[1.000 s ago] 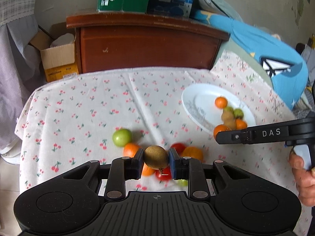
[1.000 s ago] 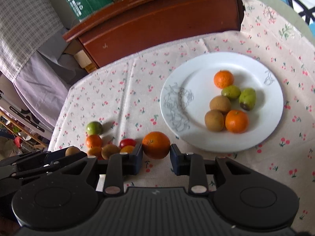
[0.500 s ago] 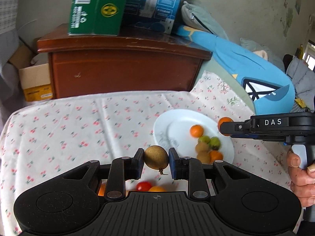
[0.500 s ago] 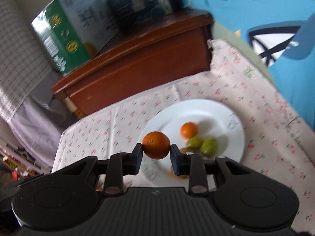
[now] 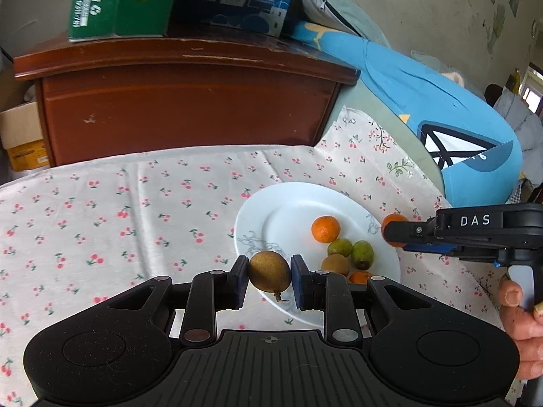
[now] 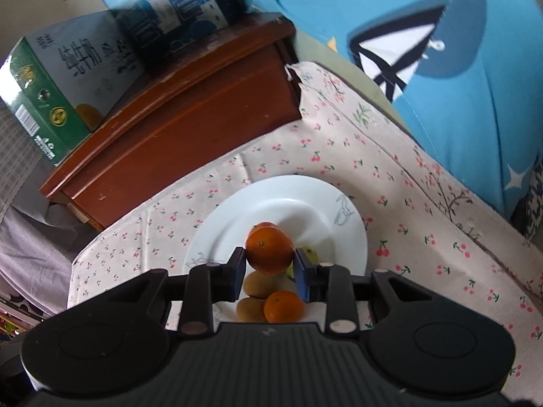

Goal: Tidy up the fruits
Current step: 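Carry the kiwi and tangerine onto the plate and open both tools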

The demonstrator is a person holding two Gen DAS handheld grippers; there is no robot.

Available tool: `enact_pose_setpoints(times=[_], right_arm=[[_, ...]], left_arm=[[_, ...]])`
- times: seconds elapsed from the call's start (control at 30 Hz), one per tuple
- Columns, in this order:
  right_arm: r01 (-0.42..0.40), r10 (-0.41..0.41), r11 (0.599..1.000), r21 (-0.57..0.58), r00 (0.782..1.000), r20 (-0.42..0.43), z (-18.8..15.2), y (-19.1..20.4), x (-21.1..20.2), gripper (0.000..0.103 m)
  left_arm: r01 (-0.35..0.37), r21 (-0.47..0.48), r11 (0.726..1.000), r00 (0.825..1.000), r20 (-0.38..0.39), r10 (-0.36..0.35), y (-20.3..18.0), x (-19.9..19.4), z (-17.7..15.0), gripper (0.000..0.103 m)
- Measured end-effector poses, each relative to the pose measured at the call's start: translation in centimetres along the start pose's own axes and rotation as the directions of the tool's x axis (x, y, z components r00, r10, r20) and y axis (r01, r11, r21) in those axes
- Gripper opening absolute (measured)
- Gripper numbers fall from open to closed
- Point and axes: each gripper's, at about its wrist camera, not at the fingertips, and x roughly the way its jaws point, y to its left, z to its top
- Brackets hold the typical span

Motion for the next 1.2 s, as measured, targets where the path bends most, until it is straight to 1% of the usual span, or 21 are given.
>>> enact_pose_setpoints(times=[0.3, 0.6, 0.67, 0.7, 0.8, 0.87, 0.9, 0.93, 1.0, 1.07, 1.13, 1.2], right_arm=[[0.045, -0.045, 0.998, 0.041, 0.999, -0.009, 0.5, -1.0, 1.6, 0.03], [0.078, -0.077, 0.995, 0.064, 0.997, -0.026, 0.9, -1.8, 3.6, 0.031], [0.088, -0.086, 0.994, 0.07, 0.996, -0.031, 0.9, -2.0, 4.1, 0.032], [0.089, -0.086, 0.993, 0.076, 0.996, -0.033, 0.9, -2.0, 4.2, 0.034], [0.073, -0.071, 0.993, 0.088, 0.997, -0.022, 1.1, -2.1, 4.3, 0.034], [0.064, -0.063, 0.994, 0.089, 0.998, -0.012, 1.2, -1.9, 4.1, 0.034], [0.057, -0.057, 0.994, 0.093, 0.998, -0.005, 1.3, -1.9, 3.9, 0.035], [0.047, -0.047, 0.994, 0.095, 0.999, -0.001, 1.4, -1.9, 3.7, 0.036], [0.038, -0.039, 0.995, 0.095, 0.999, 0.007, 1.5, -1.7, 3.5, 0.037], [0.04, -0.041, 0.995, 0.092, 0.999, 0.014, 1.7, -1.6, 3.2, 0.037], [0.03, -0.032, 0.994, 0.1, 0.999, 0.018, 1.8, -1.6, 2.9, 0.04], [0.024, -0.027, 0.994, 0.108, 0.999, 0.021, 1.8, -1.6, 2.6, 0.04]], left_arm=[[0.008, 0.017, 1.0, 1.0, -0.025, -0.008, -0.9, 2.7, 0.5, 0.024], [0.041, 0.04, 0.998, 0.998, -0.057, -0.039, -2.1, 5.1, 0.6, 0.024], [0.04, 0.045, 0.998, 0.998, -0.058, -0.038, -2.4, 5.4, 0.7, 0.024], [0.035, 0.048, 0.998, 0.998, -0.053, -0.032, -2.5, 5.4, 0.7, 0.026], [0.033, 0.065, 0.997, 0.999, -0.044, -0.03, -2.9, 5.3, 0.9, 0.027], [0.013, 0.077, 0.997, 0.999, -0.03, -0.011, -3.2, 4.9, 1.2, 0.037], [0.003, 0.084, 0.996, 1.0, -0.016, -0.001, -3.3, 4.5, 1.3, 0.048], [-0.013, 0.09, 0.996, 1.0, 0.001, 0.013, -3.3, 4.1, 1.5, 0.057], [-0.039, 0.092, 0.995, 0.999, 0.022, 0.037, -3.3, 3.3, 2.1, 0.061], [-0.049, 0.079, 0.996, 0.999, 0.025, 0.047, -3.0, 2.6, 2.7, 0.064], [-0.074, 0.069, 0.995, 0.997, 0.03, 0.072, -2.6, 1.8, 3.2, 0.07], [-0.1, 0.058, 0.993, 0.995, 0.03, 0.099, -2.2, 1.0, 3.5, 0.072]])
